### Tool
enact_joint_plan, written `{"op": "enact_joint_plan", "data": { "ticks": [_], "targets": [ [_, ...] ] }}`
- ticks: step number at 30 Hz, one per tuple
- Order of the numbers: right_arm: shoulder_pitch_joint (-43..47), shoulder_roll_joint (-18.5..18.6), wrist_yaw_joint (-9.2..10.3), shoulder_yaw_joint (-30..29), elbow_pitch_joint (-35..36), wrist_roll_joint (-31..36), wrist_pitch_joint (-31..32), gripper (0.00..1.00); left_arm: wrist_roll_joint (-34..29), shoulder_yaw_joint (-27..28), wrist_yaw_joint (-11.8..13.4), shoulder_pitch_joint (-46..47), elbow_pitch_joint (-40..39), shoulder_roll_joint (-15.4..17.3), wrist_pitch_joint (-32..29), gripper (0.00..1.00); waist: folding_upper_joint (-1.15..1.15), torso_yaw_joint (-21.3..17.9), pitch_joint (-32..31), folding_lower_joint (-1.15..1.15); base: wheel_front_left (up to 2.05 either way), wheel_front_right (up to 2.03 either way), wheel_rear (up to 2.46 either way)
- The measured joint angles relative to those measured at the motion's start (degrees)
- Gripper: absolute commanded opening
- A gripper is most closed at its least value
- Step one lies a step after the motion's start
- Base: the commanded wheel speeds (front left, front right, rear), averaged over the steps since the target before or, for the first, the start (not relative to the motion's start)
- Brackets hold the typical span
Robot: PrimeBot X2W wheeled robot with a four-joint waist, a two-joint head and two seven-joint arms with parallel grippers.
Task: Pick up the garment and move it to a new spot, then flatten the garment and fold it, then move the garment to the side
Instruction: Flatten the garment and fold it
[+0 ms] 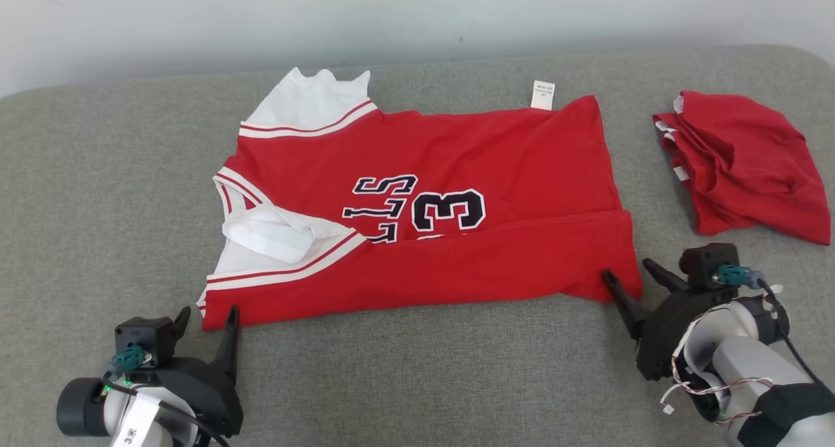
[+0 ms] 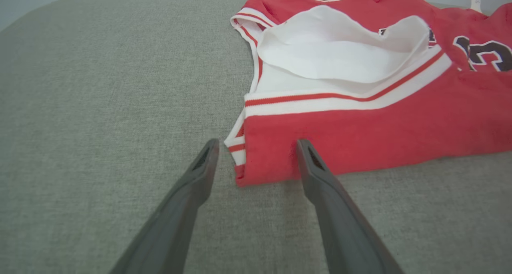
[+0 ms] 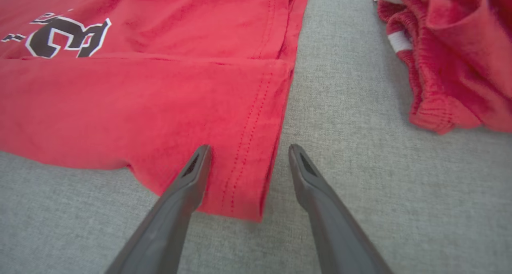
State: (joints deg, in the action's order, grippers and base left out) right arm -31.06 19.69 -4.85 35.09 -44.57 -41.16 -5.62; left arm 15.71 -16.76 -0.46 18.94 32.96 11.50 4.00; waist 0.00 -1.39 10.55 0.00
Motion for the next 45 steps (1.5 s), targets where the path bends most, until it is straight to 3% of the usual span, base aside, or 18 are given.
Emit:
{"op": "enact_joint_plan", "data": {
  "ticks": [7, 8, 9, 10, 11, 12, 28, 45],
  "targets": [
    [-0.3, -1.3, 0.43, 0.4, -1.0, 0.0, 0.6, 1.0, 0.1, -0.2, -0.1, 0.6, 2.3, -0.3, -0.5, 1.0, 0.0, -0.3, 1.2, 0.0, 0.0, 0.0, 0.0],
    [-0.6, -1.4, 0.84, 0.6, -1.2, 0.1, 0.6, 1.0, 0.2, -0.2, -0.1, 0.9, 2.8, -0.4, -0.7, 0.78, 0.0, -0.3, 1.3, 0.0, 0.0, 0.0, 0.0],
    [-1.0, -1.4, 0.84, 0.8, -1.5, 0.4, 0.8, 1.0, 0.2, -0.3, -0.1, 1.4, 3.2, -0.4, -1.1, 0.78, 0.0, -0.3, 1.4, 0.0, 0.0, 0.0, 0.0],
    [-1.2, -1.5, 0.84, 0.9, -1.6, 0.4, 1.1, 0.73, 0.4, -0.3, -0.2, 1.7, 3.5, -0.5, -1.2, 0.45, 0.0, -0.3, 1.4, 0.0, 0.0, 0.0, 0.0],
    [-1.3, -1.6, 0.82, 0.9, -1.6, 0.4, 1.1, 0.31, 0.4, -0.3, -0.6, 1.9, 3.7, -0.6, -1.4, 0.0, 0.0, -0.3, 1.5, 0.0, 0.0, 0.0, 0.0],
    [-1.3, -1.8, 0.81, 0.9, -1.6, 0.4, 1.1, 0.0, 0.4, -0.5, -0.7, 2.0, 4.1, -0.6, -1.5, 0.0, 0.0, -0.3, 1.5, 0.0, 0.0, 0.0, 0.0],
    [-0.5, -1.8, -0.29, -0.3, -3.3, -1.7, 0.4, 0.0, 1.1, -0.4, -1.7, 3.2, 7.8, -1.9, -1.2, 0.0, 0.01, 0.3, -1.5, 0.0, 0.0, 0.0, 0.0],
    [12.4, 0.9, -1.74, -0.2, 0.6, -5.1, -0.5, 0.0, 4.3, -0.2, -2.6, -10.7, 3.9, -1.8, -2.6, 0.0, 0.0, 0.6, -10.9, 0.0, 0.0, 0.0, 0.0]
  ]
}}
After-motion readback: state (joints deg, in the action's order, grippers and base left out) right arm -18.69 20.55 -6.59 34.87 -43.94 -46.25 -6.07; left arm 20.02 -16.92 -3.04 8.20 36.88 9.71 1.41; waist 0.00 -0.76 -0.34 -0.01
